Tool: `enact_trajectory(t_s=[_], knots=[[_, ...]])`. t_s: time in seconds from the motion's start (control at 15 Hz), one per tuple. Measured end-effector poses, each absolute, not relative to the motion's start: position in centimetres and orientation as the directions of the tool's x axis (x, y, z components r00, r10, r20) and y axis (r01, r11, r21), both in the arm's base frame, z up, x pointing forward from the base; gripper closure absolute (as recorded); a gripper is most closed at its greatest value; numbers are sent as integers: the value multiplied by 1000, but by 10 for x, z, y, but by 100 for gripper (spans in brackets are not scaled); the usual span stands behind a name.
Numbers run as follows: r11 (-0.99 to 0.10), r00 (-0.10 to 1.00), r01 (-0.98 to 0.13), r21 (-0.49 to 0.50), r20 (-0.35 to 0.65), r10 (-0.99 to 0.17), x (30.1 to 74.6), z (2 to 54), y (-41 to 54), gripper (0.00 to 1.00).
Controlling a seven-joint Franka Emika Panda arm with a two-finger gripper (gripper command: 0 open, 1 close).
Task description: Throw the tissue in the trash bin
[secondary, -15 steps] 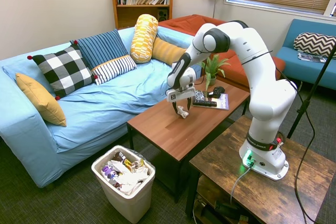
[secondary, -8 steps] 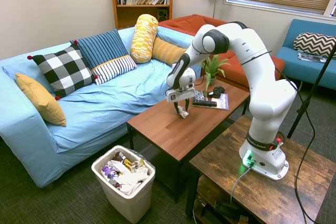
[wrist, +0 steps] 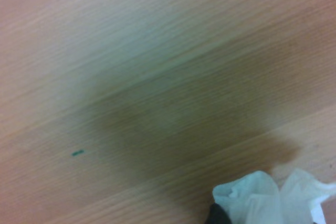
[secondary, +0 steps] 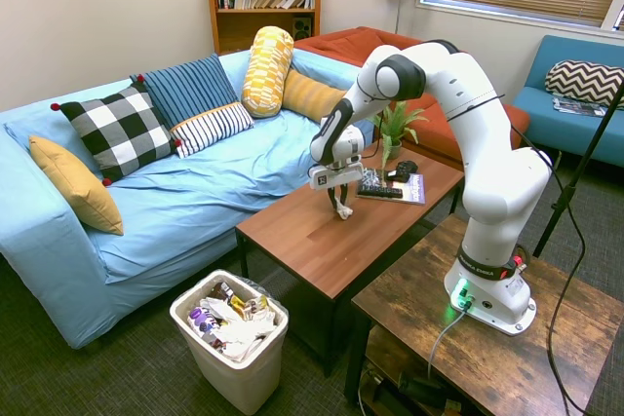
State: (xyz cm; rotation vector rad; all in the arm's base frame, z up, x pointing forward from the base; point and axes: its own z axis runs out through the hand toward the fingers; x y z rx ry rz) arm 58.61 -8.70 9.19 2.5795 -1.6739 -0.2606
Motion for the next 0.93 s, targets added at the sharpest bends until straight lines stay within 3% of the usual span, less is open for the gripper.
enact_trajectory(t_s=[0.27,0.67,0.93], knots=[[-446,437,-891,86,-110,-893,593,121,-75,100],[-611,610,-791,25,-35,-792,599,244,55,100],[-715,716,-697,55,-2,-698,599,242,187,100]])
